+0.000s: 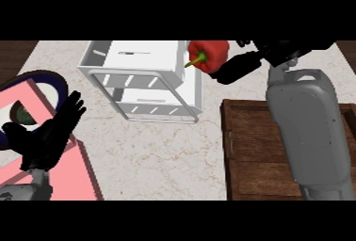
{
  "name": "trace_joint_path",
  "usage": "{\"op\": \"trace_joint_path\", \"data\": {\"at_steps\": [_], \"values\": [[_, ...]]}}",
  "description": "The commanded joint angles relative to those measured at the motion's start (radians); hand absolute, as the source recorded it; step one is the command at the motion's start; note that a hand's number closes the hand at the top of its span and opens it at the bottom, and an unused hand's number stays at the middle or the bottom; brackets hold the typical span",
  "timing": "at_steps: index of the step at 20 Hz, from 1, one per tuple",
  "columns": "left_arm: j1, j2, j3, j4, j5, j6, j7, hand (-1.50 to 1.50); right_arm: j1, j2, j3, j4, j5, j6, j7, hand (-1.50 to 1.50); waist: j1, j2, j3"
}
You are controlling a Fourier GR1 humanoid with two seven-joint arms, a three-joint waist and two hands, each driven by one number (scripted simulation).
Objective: Pick the bell pepper from the tray and place it in the tiered basket
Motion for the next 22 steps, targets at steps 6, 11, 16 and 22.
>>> {"op": "trace_joint_path", "data": {"at_steps": [6,11,16,22], "values": [[0.033,-0.030,-0.016,-0.070,-0.037,0.009,0.048,0.00,-0.170,0.105,0.097,0.198,0.022,-0.135,0.148,1.50,0.003,0.000,0.000],[-0.021,-0.018,0.030,0.026,-0.016,-0.037,0.013,0.00,-0.230,0.106,0.133,0.321,-0.004,-0.171,0.188,1.50,0.005,0.003,0.000],[0.015,-0.043,0.016,-0.033,-0.054,-0.001,0.031,0.00,-0.226,0.106,0.131,0.399,0.015,-0.200,0.101,1.50,0.005,0.002,0.000],[0.012,-0.025,0.014,-0.069,-0.035,-0.038,0.066,0.00,-0.216,0.105,0.171,0.518,0.060,-0.360,0.044,1.50,0.025,0.007,0.000]]}}
